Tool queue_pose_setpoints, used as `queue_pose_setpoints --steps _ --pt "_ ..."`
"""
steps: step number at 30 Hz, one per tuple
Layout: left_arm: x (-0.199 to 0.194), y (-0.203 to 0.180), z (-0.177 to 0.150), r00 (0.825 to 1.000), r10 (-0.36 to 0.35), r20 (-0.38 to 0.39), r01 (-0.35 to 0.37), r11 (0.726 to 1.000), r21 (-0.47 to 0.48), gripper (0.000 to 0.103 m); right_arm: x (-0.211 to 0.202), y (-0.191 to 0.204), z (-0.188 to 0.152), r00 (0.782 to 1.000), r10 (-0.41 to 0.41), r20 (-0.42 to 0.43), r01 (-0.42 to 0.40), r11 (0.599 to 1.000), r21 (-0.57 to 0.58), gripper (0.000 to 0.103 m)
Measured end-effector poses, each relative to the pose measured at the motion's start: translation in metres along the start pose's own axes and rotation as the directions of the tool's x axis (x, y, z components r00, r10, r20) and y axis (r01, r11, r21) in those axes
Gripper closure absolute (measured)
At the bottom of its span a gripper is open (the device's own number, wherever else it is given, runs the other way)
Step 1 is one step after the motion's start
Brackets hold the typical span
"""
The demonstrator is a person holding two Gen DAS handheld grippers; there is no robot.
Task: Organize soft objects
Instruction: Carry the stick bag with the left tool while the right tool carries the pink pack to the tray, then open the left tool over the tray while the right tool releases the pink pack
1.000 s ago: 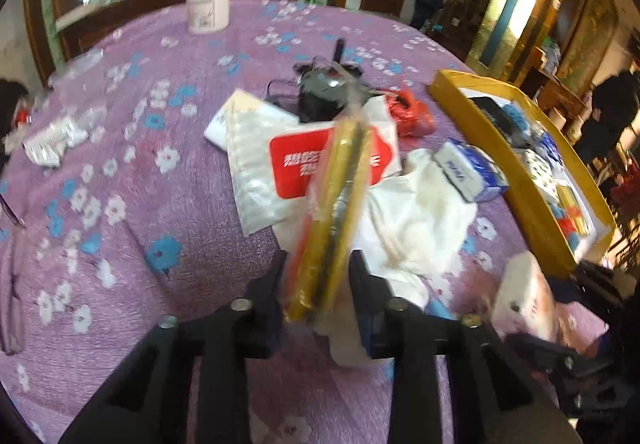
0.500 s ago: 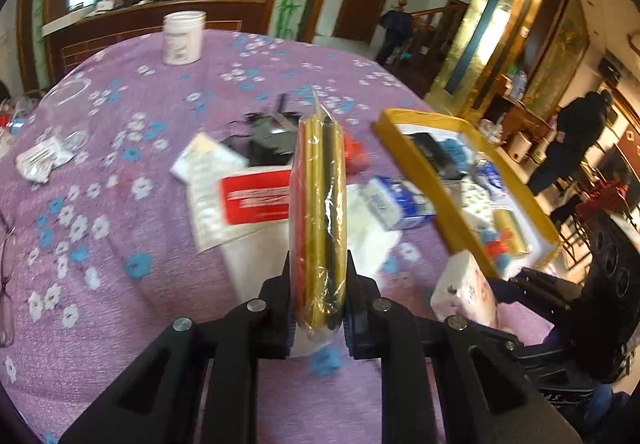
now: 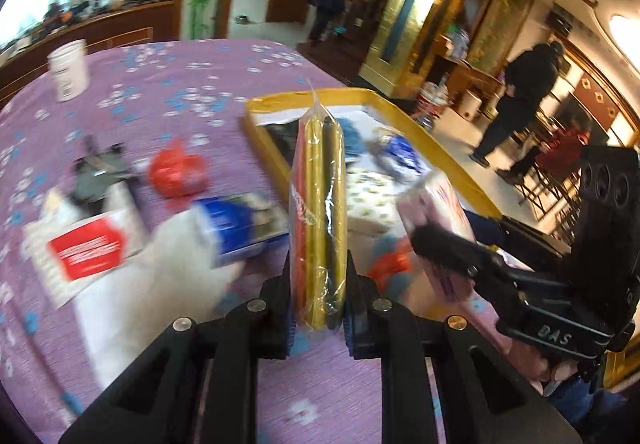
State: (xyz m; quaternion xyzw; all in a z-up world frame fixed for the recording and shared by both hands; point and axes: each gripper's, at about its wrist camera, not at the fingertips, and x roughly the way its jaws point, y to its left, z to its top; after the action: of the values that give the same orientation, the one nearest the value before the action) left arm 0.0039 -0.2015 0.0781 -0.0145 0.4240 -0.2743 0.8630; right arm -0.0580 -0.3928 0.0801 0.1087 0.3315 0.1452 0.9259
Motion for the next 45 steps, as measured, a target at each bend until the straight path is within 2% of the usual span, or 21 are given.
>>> queue_pose_setpoints --steps 5,9,17,26,37,40,42,44,45 --pt "0.031 -0.031 0.02 0.999 -0.028 -0.035 0.03 0.999 0.033 0.086 -0.006 -0.034 0.016 0.998 -0.065 0.011 0.064 0.995 0.075 0.049" --pt "0.056 -0.046 0.04 0.997 -0.047 -0.06 0.049 0.998 0.037 0.086 -0.003 -0.06 0.036 0.991 -0.132 -0.012 0.132 0.984 0.123 0.049" --pt "0.111 -0.045 0.081 0.991 -0.079 -0.109 0.075 0.996 -0.037 0.086 0.026 -0.1 0.082 0.971 -0.226 -0.077 0.236 0.958 0.164 0.049" --pt "0.138 -0.03 0.079 0.983 -0.114 -0.144 0.102 0.99 -0.094 0.086 0.089 -0.11 0.111 0.95 -0.263 -0.166 0.29 0.942 0.167 0.049" --pt "0.136 -0.028 0.074 0.985 -0.132 -0.113 0.121 0.988 -0.098 0.085 0.124 -0.119 0.105 0.943 -0.264 -0.201 0.303 0.932 0.197 0.047" --pt "0.135 -0.028 0.072 0.986 -0.135 -0.099 0.125 0.987 -0.101 0.079 0.123 -0.124 0.105 0.952 -0.24 -0.19 0.279 0.936 0.215 0.045" --pt "0.134 -0.029 0.072 0.987 -0.133 -0.087 0.124 0.988 -0.096 0.069 0.121 -0.125 0.104 0.962 -0.206 -0.18 0.243 0.944 0.222 0.045" --pt "0.132 -0.031 0.072 0.99 -0.118 -0.072 0.111 0.99 -0.089 0.052 0.118 -0.126 0.103 0.964 -0.203 -0.169 0.239 0.944 0.228 0.044" --pt "0.131 -0.031 0.072 0.992 -0.112 -0.063 0.106 0.99 -0.089 0.051 0.115 -0.126 0.103 0.966 -0.201 -0.16 0.235 0.945 0.229 0.044"
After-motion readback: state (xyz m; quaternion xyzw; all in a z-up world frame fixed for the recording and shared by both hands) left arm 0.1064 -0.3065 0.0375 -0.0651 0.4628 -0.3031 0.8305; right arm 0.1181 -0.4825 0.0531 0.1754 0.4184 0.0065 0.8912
